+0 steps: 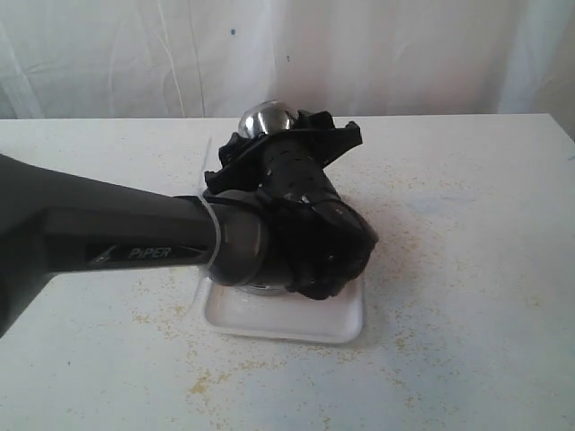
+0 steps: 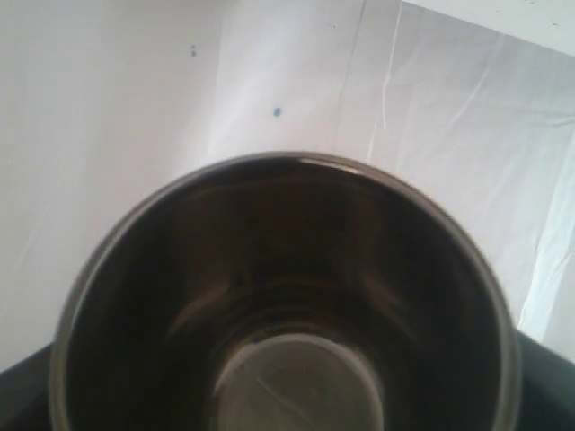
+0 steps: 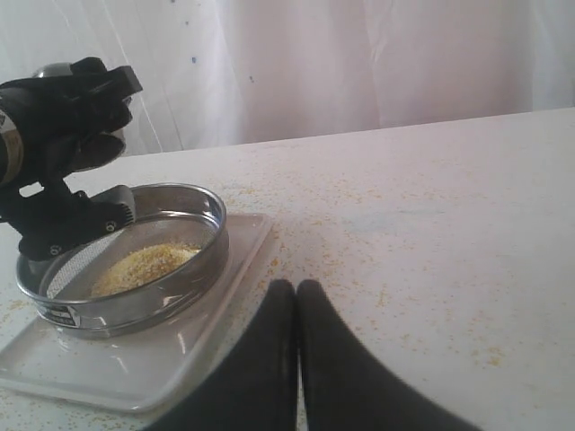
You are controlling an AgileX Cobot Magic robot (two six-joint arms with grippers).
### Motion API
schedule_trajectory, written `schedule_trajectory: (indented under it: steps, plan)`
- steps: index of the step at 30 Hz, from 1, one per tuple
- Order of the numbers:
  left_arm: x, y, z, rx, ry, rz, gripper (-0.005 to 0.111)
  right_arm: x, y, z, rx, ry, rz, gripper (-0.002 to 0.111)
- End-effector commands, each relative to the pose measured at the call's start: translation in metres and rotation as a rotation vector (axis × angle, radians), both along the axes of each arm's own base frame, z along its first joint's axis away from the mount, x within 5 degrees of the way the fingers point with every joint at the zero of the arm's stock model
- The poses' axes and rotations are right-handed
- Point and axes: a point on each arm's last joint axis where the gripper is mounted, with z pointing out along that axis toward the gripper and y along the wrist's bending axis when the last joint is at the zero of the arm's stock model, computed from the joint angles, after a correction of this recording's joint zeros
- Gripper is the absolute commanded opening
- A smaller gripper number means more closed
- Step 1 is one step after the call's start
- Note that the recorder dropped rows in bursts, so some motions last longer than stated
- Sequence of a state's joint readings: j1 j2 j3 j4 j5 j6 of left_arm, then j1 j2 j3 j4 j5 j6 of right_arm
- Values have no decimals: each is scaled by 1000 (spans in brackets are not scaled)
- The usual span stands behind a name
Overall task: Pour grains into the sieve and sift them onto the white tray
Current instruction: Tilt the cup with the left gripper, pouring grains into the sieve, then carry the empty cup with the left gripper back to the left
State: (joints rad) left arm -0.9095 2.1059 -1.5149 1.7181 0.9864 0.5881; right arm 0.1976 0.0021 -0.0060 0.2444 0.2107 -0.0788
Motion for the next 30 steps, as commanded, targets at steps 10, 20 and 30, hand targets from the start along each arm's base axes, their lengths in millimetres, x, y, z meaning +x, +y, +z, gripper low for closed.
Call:
schedule_trajectory:
  steps: [10, 20, 30]
  plan:
    - [-25, 2, 1, 29, -9, -35, 0, 0, 0, -1, -4, -3, 1, 0]
    - [-43, 34, 60, -646, -69, 170, 0, 0, 0, -1, -4, -3, 1, 0]
    - [-58, 128, 73, -1774, 40, 414, 0, 0, 0, -1, -4, -3, 1, 0]
